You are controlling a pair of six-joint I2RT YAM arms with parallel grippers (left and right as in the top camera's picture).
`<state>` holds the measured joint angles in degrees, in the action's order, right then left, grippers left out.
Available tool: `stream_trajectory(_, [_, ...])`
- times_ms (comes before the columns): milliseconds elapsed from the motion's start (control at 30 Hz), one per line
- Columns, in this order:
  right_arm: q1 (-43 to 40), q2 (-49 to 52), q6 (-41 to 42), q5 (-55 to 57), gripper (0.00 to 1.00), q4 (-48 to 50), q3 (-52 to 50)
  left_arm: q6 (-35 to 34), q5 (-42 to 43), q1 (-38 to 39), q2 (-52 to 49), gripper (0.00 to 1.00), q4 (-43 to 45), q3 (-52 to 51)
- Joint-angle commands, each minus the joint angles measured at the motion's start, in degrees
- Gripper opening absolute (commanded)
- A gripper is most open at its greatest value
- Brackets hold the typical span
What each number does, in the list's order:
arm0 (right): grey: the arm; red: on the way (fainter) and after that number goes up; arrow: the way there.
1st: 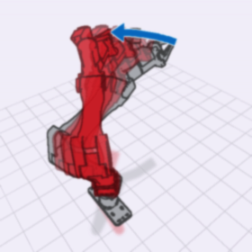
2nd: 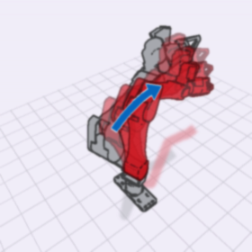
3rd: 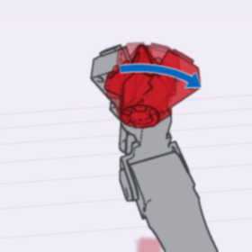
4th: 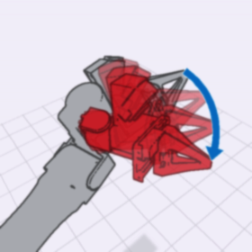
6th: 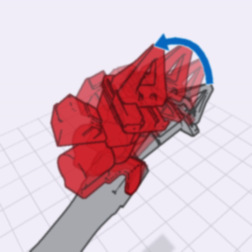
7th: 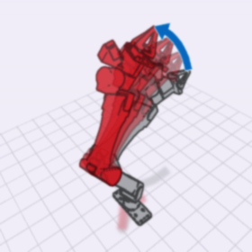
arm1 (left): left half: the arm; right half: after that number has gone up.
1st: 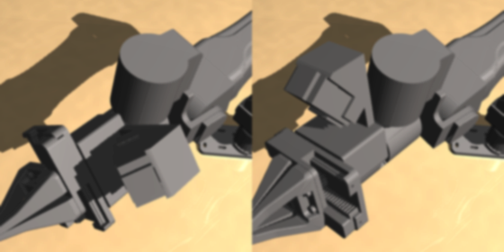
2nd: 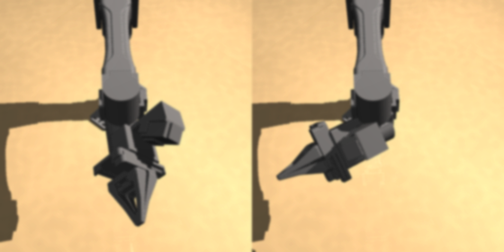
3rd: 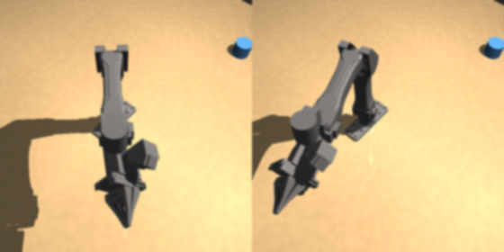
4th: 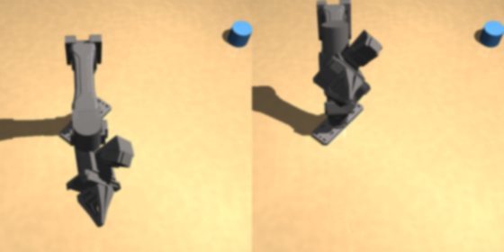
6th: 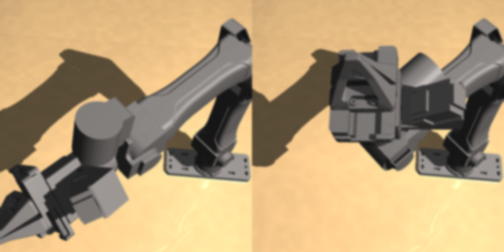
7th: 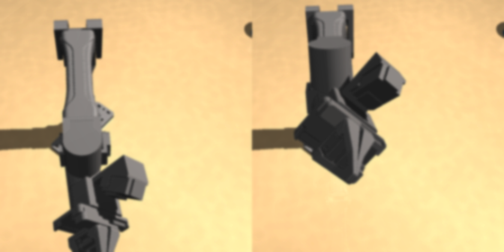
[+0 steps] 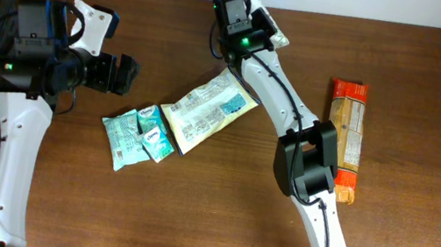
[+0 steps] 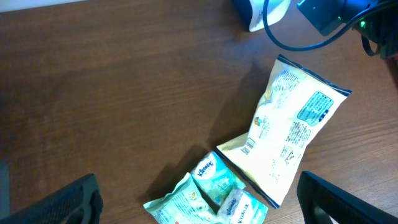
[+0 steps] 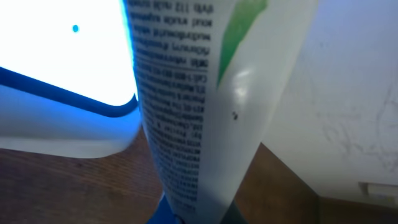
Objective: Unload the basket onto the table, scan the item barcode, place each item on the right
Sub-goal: 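Lift the Pantene tube and hold it against the scanner, then place the Pantene tube down next to the spaghetti pack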
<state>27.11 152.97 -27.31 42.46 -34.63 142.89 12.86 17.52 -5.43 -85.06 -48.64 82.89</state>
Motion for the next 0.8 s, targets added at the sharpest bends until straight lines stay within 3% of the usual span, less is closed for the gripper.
stream_trajectory(0, [-0.2,-0.74,0.74,2.32,0.04,1.36,1.31,0.94,0.07,-0.11,0.85,0.99,-0.04,0.79])
stream_trajectory(333, [0.33,-2.21,0.79,1.46,0.04,-2.58,1.33,0.94,0.04,-0.11,0.85,0.99,-0.04,0.79])
stream_trajectory(433, [1.07,-9.25,7.82,-2.75,0.04,-8.04,1.38,0.94,0.04,-0.11,0.85,0.99,-0.04,0.79])
stream_trajectory(600, [0.17,-26.69,22.71,-21.7,0.04,-28.26,1.44,0.94,0.04,-0.11,0.85,0.99,-0.04,0.79])
stream_trajectory(700, [-1.42,-31.15,31.98,-28.55,0.04,-45.18,1.44,0.94,0.04,-0.11,0.85,0.99,-0.04,0.79])
stream_trajectory(767, [-3.37,-30.12,33.86,-33.05,0.04,-55.71,0.74,0.94,0.04,-0.11,0.85,0.99,-0.04,0.79])
